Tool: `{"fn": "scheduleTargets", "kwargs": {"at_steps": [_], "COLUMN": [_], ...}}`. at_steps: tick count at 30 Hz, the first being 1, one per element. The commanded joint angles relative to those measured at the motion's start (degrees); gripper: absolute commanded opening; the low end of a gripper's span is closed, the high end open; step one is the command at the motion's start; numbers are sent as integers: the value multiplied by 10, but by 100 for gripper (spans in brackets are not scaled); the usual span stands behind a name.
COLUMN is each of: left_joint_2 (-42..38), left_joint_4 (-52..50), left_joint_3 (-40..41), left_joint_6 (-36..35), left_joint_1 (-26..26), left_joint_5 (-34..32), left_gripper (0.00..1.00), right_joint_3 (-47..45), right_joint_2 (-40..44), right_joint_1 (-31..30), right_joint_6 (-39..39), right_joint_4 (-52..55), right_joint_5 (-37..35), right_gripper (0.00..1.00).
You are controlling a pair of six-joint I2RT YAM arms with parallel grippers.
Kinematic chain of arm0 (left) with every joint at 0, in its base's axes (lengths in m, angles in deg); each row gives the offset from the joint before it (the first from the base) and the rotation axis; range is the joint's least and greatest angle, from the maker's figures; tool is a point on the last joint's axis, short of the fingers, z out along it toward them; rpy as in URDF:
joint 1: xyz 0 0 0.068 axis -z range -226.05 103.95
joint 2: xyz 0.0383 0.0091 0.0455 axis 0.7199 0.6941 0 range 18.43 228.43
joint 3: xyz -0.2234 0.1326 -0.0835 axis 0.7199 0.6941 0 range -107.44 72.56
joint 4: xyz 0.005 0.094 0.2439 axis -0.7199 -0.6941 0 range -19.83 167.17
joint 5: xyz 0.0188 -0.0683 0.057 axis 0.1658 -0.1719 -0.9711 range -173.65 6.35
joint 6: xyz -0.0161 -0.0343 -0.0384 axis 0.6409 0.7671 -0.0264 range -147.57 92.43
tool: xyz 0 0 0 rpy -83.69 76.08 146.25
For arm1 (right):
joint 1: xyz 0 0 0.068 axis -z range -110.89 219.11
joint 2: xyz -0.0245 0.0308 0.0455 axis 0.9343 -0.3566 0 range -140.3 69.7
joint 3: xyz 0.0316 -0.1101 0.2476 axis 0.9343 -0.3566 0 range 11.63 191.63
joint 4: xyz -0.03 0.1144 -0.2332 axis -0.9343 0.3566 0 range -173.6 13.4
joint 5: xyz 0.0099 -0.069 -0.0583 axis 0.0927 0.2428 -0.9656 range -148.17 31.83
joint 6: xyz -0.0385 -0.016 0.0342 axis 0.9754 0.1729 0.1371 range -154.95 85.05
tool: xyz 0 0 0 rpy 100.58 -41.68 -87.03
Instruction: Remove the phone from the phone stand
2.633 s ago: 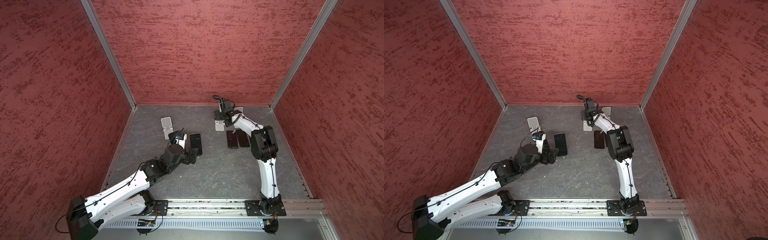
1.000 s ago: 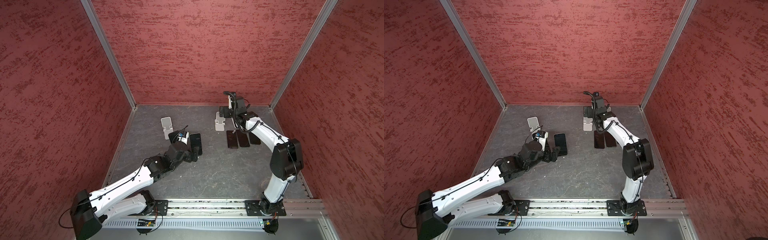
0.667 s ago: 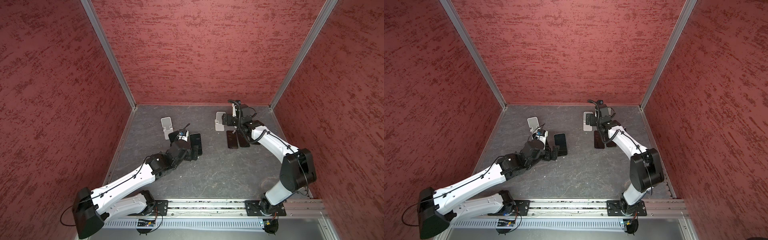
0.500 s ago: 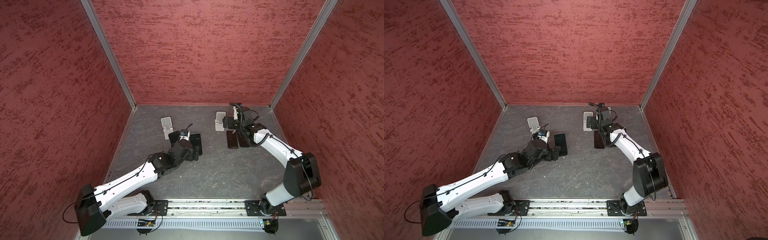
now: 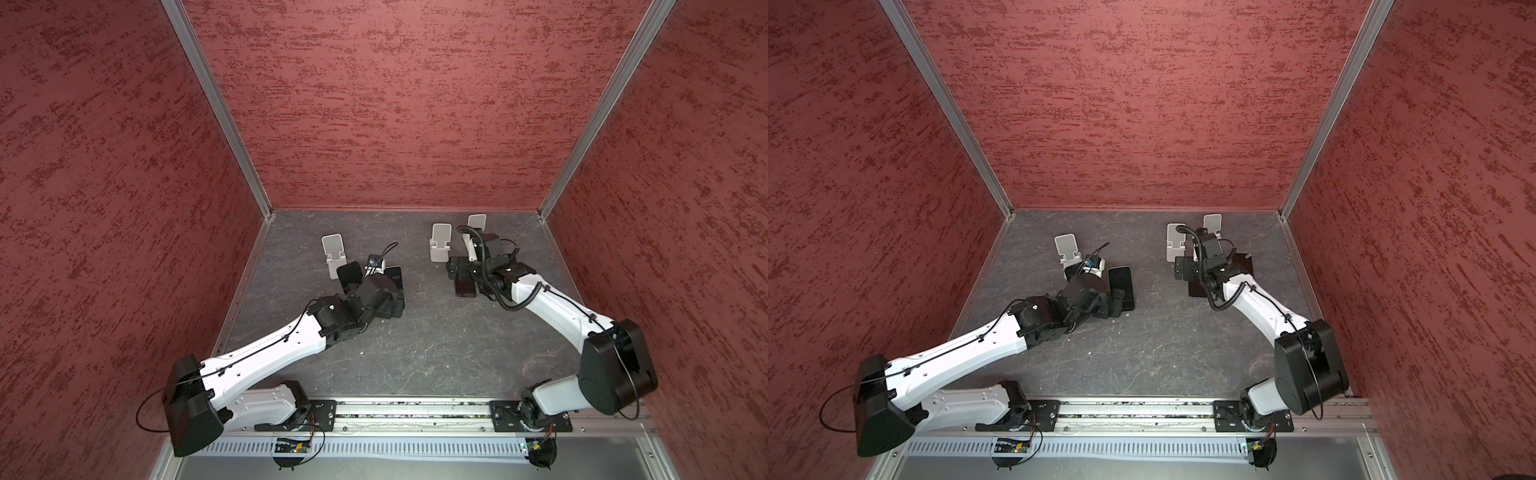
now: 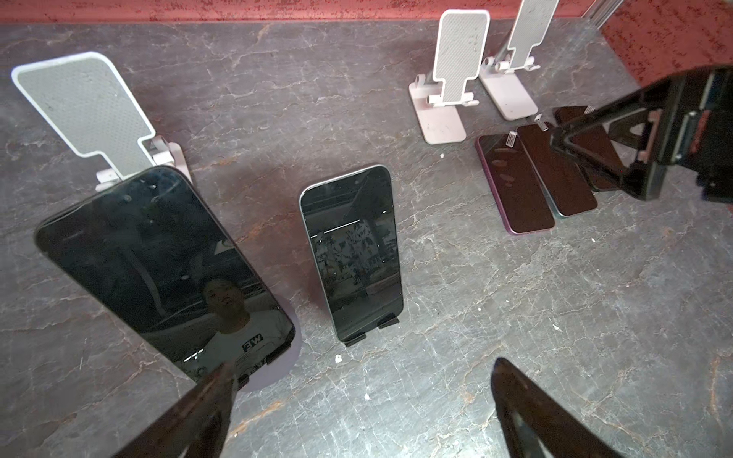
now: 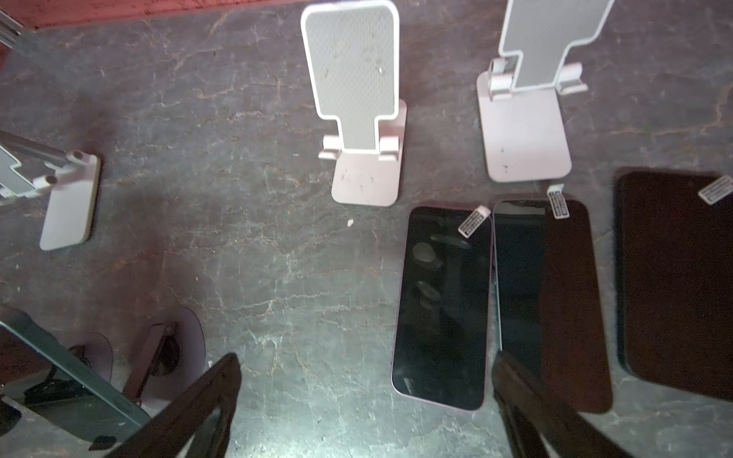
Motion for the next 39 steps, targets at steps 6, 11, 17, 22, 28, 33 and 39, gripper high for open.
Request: {"fn": "scheduleTargets", "kwargs": {"at_steps": [6, 11, 17, 22, 28, 33, 39], "left_joint_2": [61, 88, 121, 153, 191, 219, 234], "left_joint_4": [-59, -61, -70, -81, -89, -91, -90], "left_joint_3": [-44, -59, -86, -110, -137, -153, -161], "left_joint_6": [48, 58, 80, 100, 117, 128, 133], "left_joint_1": [3, 2, 3, 4, 4, 4, 0], "left_joint_5": [-26, -29, -48, -53, -46, -43, -41], "left_gripper": [99, 100, 100, 100, 100, 100, 100], "right_joint_3": [-30, -42, -51, -59, -70, -78, -84], "right_joint_2": [50, 53, 48, 50, 52, 55, 52], "right_joint_1": [-3, -3, -3, -3, -3, -3, -3], "right_joint_6": [-2, -3, -6, -7, -5, -3, -3], "right_joint_4": [4, -5, -18, -28, -33, -39, -47], "right_joint_5": [-27, -28, -26, -30, -35, -35, -29], "right_gripper": [99, 99, 99, 99, 99, 99, 99]}}
